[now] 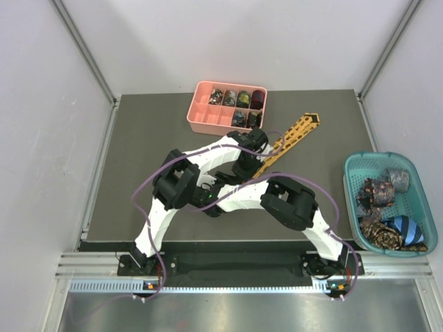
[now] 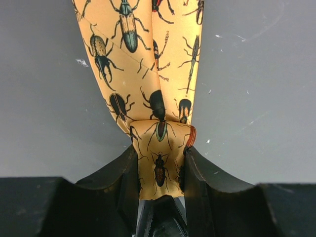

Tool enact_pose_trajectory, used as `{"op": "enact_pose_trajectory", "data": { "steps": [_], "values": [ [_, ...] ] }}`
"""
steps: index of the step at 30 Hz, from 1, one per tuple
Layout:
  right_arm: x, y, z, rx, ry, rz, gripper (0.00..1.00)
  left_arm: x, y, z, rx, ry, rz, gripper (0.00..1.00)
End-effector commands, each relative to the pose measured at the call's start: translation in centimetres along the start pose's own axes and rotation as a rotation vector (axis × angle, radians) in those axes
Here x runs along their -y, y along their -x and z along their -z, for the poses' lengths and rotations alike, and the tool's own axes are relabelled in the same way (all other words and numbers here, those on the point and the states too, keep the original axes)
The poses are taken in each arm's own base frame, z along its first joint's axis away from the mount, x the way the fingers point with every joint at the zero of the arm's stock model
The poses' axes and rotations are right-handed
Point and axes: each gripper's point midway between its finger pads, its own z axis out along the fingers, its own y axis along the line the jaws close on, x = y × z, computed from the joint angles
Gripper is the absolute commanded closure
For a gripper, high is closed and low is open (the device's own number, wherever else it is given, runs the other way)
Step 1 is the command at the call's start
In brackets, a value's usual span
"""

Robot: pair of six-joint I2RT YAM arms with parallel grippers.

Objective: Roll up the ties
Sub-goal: Roll the tie

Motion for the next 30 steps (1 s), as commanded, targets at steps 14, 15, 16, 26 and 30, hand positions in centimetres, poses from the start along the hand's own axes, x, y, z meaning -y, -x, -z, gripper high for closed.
{"op": "enact_pose_trajectory", "data": {
  "steps": [14,15,16,26,30],
  "values": [
    [0.1,-3.9,-3.8,-0.182,-0.022,0.039,0.9,2.3,-8.6,-3.7,-0.351,-0.093,0.052,0.71],
    [0.2,-3.7,-3.6,-0.174,-0.02,0.025,0.93,2.3,-8.1,-3.2,-0.33,-0.091,0.051,0.69],
    [0.3,-3.5,-3.5,-0.169,-0.016,0.022,0.95,2.3,-7.4,-3.1,-0.296,-0.093,0.048,0.66],
    [-0.1,-1.9,-2.4,-0.12,0.065,-0.024,1.0,1.9,2.5,3.6,0.102,-0.084,0.041,0.34],
    [-0.5,-1.6,-2.2,-0.112,0.106,-0.045,1.0,0.7,5.7,7.2,0.284,-0.061,0.087,0.17]
  ]
}}
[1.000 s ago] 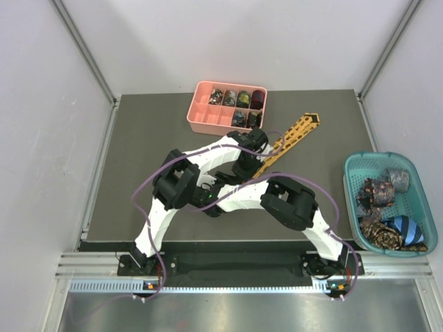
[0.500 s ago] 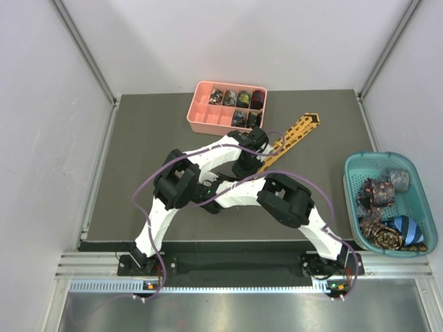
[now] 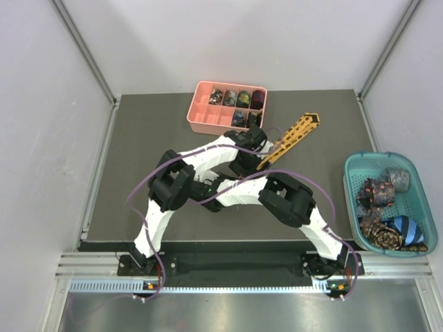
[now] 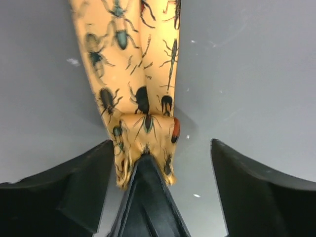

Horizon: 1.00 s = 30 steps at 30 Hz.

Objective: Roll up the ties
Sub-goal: Roll the tie

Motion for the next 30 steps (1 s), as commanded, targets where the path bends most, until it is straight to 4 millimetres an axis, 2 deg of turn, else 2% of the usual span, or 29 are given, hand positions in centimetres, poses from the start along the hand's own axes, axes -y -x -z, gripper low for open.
{"op": "enact_pose_trajectory", "data": {
  "steps": [1,2,3,4,5,6,7,8,9,10,11,12,13,14,16,17,21,28,30],
  "values": [
    [-0.8,-0.7,-0.6,-0.033,0.117,-0.039,1.0,-0.5,5.2,6.5,0.266,-0.008,0.08,0.14],
    [-0.5,-0.4,-0.4,-0.021,0.126,-0.056,1.0,-1.3,4.5,6.3,0.274,0.006,0.098,0.13],
    [-0.5,-0.2,-0.3,-0.014,0.14,-0.065,1.0,-1.5,6.3,8.8,0.386,0.004,0.104,0.09],
    [-0.8,-0.4,-0.2,-0.013,0.166,-0.062,1.0,-2.9,6.6,9.6,0.427,0.026,0.153,0.03],
    [-0.6,0.1,0.1,0.008,0.178,-0.084,1.0,-4.0,5.5,9.4,0.431,0.058,0.178,0.02],
    [-0.4,0.3,0.3,0.019,0.188,-0.095,1.0,-4.4,6.8,11.9,0.537,0.064,0.191,0.02],
    [-0.6,-0.1,0.3,0.022,0.199,-0.089,1.0,-5.7,6.6,12.7,0.564,0.081,0.249,0.01],
    [-0.3,0.4,0.7,0.042,0.218,-0.119,1.0,-6.5,5.5,13.7,0.589,0.099,0.29,0.01],
    [-0.2,0.5,0.8,0.048,0.233,-0.132,1.0,-7.3,5.3,14.3,0.622,0.101,0.322,0.01],
    [-0.3,0.4,0.9,0.052,0.252,-0.134,1.0,-9.3,5.6,15.6,0.69,0.107,0.405,0.01],
    [0.0,0.9,1.3,0.072,0.286,-0.16,1.0,-10.2,4.2,16.2,0.717,0.105,0.456,0.01],
    [0.1,1.0,1.4,0.078,0.298,-0.171,1.0,-10.7,3.7,16.7,0.745,0.071,0.494,0.01],
    [0.3,1.2,1.7,0.09,0.33,-0.191,1.0,-13.1,3.9,18.0,0.828,0.06,0.587,0.01],
    [0.4,1.4,1.8,0.096,0.351,-0.201,1.0,-13.7,2.1,17.9,0.839,0.051,0.631,0.01],
    [0.1,1.6,2.1,0.112,0.414,-0.223,1.0,-15.8,1.2,18.8,0.906,0.035,0.708,0.01],
    [0.6,2.0,2.5,0.132,0.436,-0.247,1.0,-16.1,-0.1,18.3,0.895,0.04,0.736,0.01],
    [0.9,2.3,2.8,0.168,0.551,-0.303,1.0,-18.1,-2.0,18.1,0.908,0.071,0.816,0.01],
    [1.5,3.0,3.5,0.232,0.807,-0.424,1.0,-19.2,-5.2,16.0,0.866,0.097,0.915,0.01],
    [1.3,2.7,3.4,0.231,0.86,-0.442,1.0,-19.1,-5.4,16.1,0.883,0.097,0.894,0.01]
  ]
}}
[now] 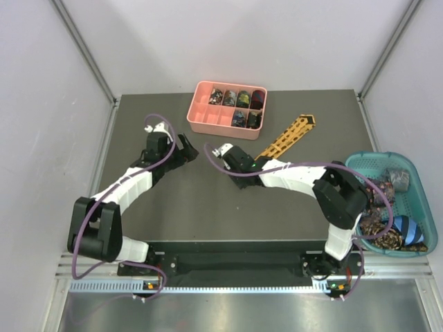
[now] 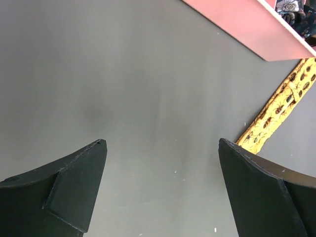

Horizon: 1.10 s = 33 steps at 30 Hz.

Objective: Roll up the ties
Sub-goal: Roll the tie

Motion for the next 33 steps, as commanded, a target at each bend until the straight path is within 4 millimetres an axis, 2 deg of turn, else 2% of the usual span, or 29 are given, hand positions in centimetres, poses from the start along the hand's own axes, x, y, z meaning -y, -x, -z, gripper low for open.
{"op": "enact_pose_trajectory", "data": {
  "steps": [1,2,3,4,6,8,9,10,12,13,20,22,23,24,26,28,33],
  "values": [
    [-1.8,2.6,1.3,0.106,0.24,-0.083,1.0,1.1,1.5,0.9,0.089,-0.071,0.001,0.01],
    [-2.1,2.6,1.3,0.105,0.279,-0.098,1.0,1.4,1.3,1.0,0.086,-0.094,-0.007,0.01],
    [-1.4,2.6,1.2,0.109,0.301,-0.129,1.0,1.7,1.1,1.0,0.084,-0.117,-0.028,0.01],
    [-2.2,2.5,1.3,0.104,0.375,-0.142,1.0,1.6,0.6,1.0,0.075,-0.131,-0.04,0.01],
    [-2.2,2.4,1.3,0.096,0.446,-0.177,1.0,2.4,-0.5,1.0,0.045,-0.196,-0.085,0.01],
    [-2.5,2.3,1.4,0.088,0.561,-0.215,1.0,2.6,-1.3,0.6,0.04,-0.203,-0.12,0.01],
    [-1.8,2.5,1.3,0.093,0.587,-0.247,1.0,3.0,-2.1,0.4,0.031,-0.205,-0.164,0.01],
    [-2.6,2.3,1.5,0.079,0.666,-0.261,1.0,3.3,-2.5,0.2,0.023,-0.209,-0.184,0.01],
    [-2.1,2.4,1.5,0.078,0.724,-0.304,1.0,4.3,-3.5,0.2,0.013,-0.227,-0.248,0.01],
    [-2.7,2.3,1.7,0.07,0.789,-0.319,1.0,4.7,-3.8,0.1,0.009,-0.235,-0.275,0.01],
    [-1.6,1.7,0.6,0.024,0.923,-0.428,1.0,8.7,-7.0,0.0,-0.045,-0.323,-0.507,0.04],
    [-1.3,1.4,0.3,0.015,0.966,-0.449,1.0,8.9,-7.1,-0.4,-0.027,-0.288,-0.535,0.01],
    [-1.0,1.9,0.2,0.025,0.975,-0.446,1.0,9.1,-7.3,-0.6,-0.017,-0.275,-0.559,0.01],
    [-0.9,1.3,-0.1,0.0,0.997,-0.45,1.0,9.4,-7.5,-0.8,-0.02,-0.278,-0.568,0.01],
    [-0.4,1.7,-0.2,0.006,1.008,-0.449,1.0,10.0,-7.9,-1.0,-0.03,-0.298,-0.592,0.01],
    [-0.2,1.3,-0.5,-0.017,1.023,-0.453,1.0,10.7,-8.4,-1.4,-0.042,-0.317,-0.614,0.01],
    [1.3,1.1,-1.5,-0.026,1.002,-0.463,1.0,12.9,-11.0,-2.1,-0.083,-0.395,-0.725,0.01]
  ]
}}
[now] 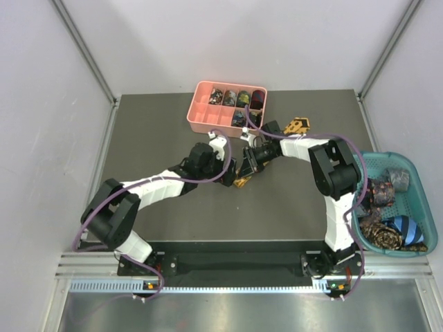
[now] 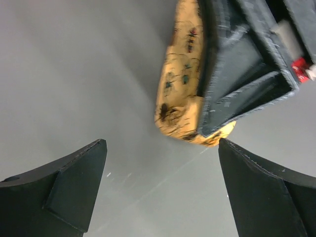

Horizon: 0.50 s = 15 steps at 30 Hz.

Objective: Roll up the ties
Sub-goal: Roll the tie

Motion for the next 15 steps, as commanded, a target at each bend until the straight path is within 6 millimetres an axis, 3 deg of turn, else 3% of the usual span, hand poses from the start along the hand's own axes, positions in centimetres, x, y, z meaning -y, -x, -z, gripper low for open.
{"op": "enact_pose_trajectory", "data": {
  "steps": [1,9,15],
  "values": [
    [1.3,0.8,0.4,-0.001,-0.011,0.04,1.0,2.8,2.2,-1.4,0.062,-0.068,-0.121,0.01],
    [4.1,0.6,1.0,-0.015,-0.106,0.044,1.0,4.2,1.4,-4.6,0.014,-0.067,-0.201,0.01],
    [5.7,1.2,1.2,-0.023,-0.16,0.05,1.0,3.8,0.7,-6.5,-0.036,-0.052,-0.227,0.01]
  ]
}}
